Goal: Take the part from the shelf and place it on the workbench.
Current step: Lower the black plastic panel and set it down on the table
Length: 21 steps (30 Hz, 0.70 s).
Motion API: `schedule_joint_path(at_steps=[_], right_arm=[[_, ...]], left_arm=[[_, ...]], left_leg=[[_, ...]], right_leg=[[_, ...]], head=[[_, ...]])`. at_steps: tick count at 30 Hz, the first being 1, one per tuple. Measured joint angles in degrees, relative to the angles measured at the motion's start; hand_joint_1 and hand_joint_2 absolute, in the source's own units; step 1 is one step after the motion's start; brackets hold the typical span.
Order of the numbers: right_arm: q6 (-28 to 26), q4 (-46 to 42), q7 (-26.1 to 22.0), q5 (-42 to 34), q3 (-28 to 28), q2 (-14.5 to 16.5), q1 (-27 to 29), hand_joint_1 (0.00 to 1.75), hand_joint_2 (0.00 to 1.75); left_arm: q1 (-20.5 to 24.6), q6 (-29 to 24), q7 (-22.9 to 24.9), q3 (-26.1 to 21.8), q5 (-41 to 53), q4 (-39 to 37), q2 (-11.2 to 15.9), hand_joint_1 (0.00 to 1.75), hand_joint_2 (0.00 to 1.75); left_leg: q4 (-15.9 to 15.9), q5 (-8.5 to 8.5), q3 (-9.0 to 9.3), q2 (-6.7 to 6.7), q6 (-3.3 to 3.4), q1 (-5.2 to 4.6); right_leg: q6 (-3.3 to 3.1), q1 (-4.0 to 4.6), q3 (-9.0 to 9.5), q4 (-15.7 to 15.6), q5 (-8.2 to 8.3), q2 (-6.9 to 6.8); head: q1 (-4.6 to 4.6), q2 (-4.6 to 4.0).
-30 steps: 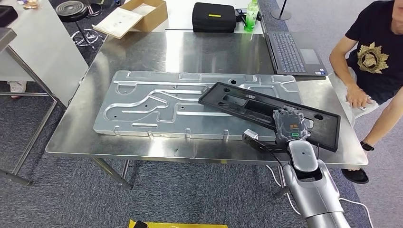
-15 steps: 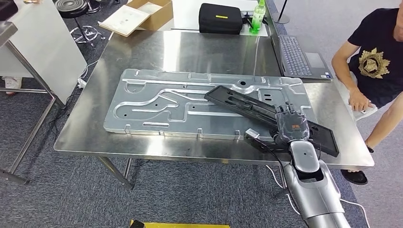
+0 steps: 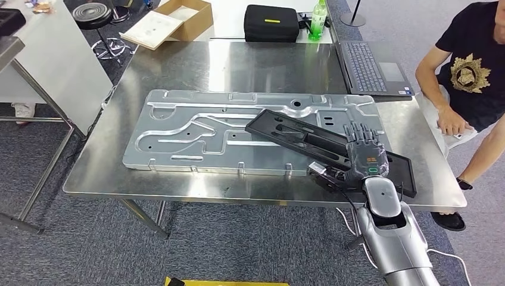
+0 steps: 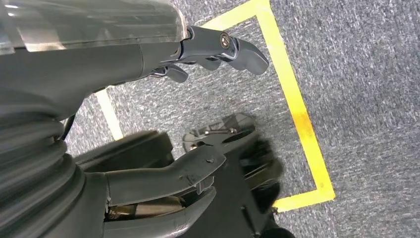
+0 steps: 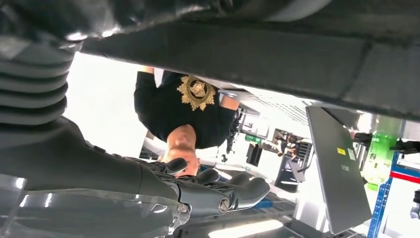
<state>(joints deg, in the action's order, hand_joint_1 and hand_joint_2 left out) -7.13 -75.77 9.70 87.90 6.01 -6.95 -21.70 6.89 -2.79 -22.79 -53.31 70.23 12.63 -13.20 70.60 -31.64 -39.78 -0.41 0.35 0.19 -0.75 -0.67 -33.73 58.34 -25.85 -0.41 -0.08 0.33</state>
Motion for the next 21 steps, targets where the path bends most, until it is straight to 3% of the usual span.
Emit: schedule_joint_path(at_steps=[1, 2, 3, 6, 8, 11, 13, 15, 16, 17, 18, 19, 21], right_arm=[[0.01, 0.01, 0.00, 0.00, -0.01, 0.02, 0.13, 0.00, 0.00], [0.01, 0.00, 0.00, 0.01, -0.01, 0.04, 0.28, 0.00, 0.00], [0.00, -0.03, 0.00, 0.01, -0.02, 0.05, 0.43, 0.00, 0.00], [-0.03, -0.27, 0.00, 0.01, -0.06, 0.07, 0.68, 0.00, 0.00], [-0.04, -0.40, 0.00, 0.00, -0.13, 0.08, 0.71, 0.00, 0.00], [-0.07, -0.49, 0.00, -0.01, -0.25, 0.13, 0.79, 0.00, 0.00], [-0.32, -0.80, -0.04, -0.02, -0.47, 0.14, 0.92, 0.00, 0.00], [-0.97, -1.49, -0.31, -0.21, -0.77, 0.20, 1.56, 0.00, 0.00], [-1.37, -2.06, -0.56, -0.42, -0.85, 0.30, 2.22, 0.00, 0.00], [-1.86, -3.06, -0.85, -0.84, -0.89, 0.52, 3.14, 0.00, 0.00], [-2.32, -4.41, -1.18, -1.37, -0.90, 0.87, 4.15, 0.00, 0.00], [-2.89, -6.07, -1.52, -2.06, -0.90, 1.32, 5.15, 0.00, 0.00], [-4.31, -9.88, -2.23, -3.51, -0.90, 2.28, 7.12, 0.00, 0.00]], left_arm=[[-0.08, -0.08, 0.00, 0.00, 0.00, 0.00, 0.00, 0.00, 1.75], [-0.15, -0.15, -0.01, 0.00, -0.01, 0.00, 0.01, 0.00, 1.75], [-0.20, -0.22, -0.03, 0.00, -0.01, 0.00, 0.02, 0.00, 1.75], [-0.14, -0.37, -0.14, 0.00, -0.02, 0.00, 0.07, 0.00, 1.75], [-0.08, -0.38, -0.20, 0.00, -0.02, 0.00, 0.09, 0.00, 1.75], [-0.17, -0.39, -0.22, 0.00, -0.03, 0.00, 0.08, 0.00, 1.75], [-0.14, -0.45, -0.30, 0.00, -0.08, 0.00, 0.07, 0.00, 1.75], [-0.14, -0.56, -0.41, 0.00, -0.27, 0.00, 0.08, 0.00, 1.75], [-0.20, -0.66, -0.48, -0.02, -0.48, 0.00, 0.08, 0.00, 1.31], [-0.30, -0.77, -0.58, -0.05, -0.76, 0.00, 0.09, 0.00, 0.87], [-0.41, -0.88, -0.72, -0.10, -1.01, 0.00, 0.09, 0.00, 0.44], [-0.49, -0.97, -0.88, -0.16, -1.22, 0.00, 0.08, 0.00, 0.00], [-0.58, -1.05, -1.23, -0.28, -1.59, 0.00, 0.07, 0.00, 0.00]], left_leg=[[2.73, -0.78, -1.38, 0.01, -0.14, 0.09], [3.64, -0.53, -1.89, 0.01, -0.22, 0.16], [2.40, 0.73, -1.34, 0.03, -0.22, 0.24], [-8.00, 5.45, 3.74, 0.13, 0.21, 0.30], [-11.17, 5.97, 5.26, 0.12, 0.68, 0.09], [-11.82, 6.34, 5.47, 0.02, 1.71, -0.03], [-12.35, 6.67, 5.63, 0.05, 2.37, 0.10], [-12.40, 6.68, 5.61, 0.05, 2.67, 0.01], [-12.39, 6.65, 5.61, 0.02, 2.76, -0.03], [-12.37, 6.61, 5.62, -0.02, 2.77, -0.07], [-12.33, 6.55, 5.66, -0.06, 2.75, -0.08], [-12.29, 6.47, 5.71, -0.10, 2.68, -0.08], [-12.08, 6.22, 5.76, -0.17, 2.36, -0.20]], right_leg=[[-0.06, 0.01, -0.02, 0.07, -0.05, -0.04], [-0.07, 0.01, -0.04, 0.16, -0.10, -0.05], [-0.04, -0.01, -0.03, 0.26, -0.17, -0.04], [0.41, 0.05, 0.04, 0.63, -0.52, 0.02], [0.97, 0.20, -0.05, 0.76, -0.61, 0.05], [1.94, 0.00, -0.20, 0.97, -0.89, 0.08], [2.36, -0.16, -1.55, 4.00, -2.99, 0.17], [2.56, -0.19, -4.70, 10.65, -6.39, 0.25], [2.63, -0.20, -6.21, 13.68, -7.47, 0.27], [2.66, -0.21, -7.03, 15.21, -7.56, 0.28], [2.64, -0.22, -6.88, 14.71, -6.60, 0.28], [2.56, -0.23, -5.72, 12.19, -4.83, 0.27], [2.27, -0.12, -2.24, 4.98, -1.53, 0.27]], head=[[0.01, 0.00], [0.00, 0.00], [-0.01, 0.00], [-0.01, 0.00], [0.02, 0.00], [0.03, 0.00], [0.04, 0.00], [0.04, 0.00], [0.04, 0.00], [0.04, 0.00], [0.04, 0.00], [0.03, 0.00], [0.04, 0.00]])
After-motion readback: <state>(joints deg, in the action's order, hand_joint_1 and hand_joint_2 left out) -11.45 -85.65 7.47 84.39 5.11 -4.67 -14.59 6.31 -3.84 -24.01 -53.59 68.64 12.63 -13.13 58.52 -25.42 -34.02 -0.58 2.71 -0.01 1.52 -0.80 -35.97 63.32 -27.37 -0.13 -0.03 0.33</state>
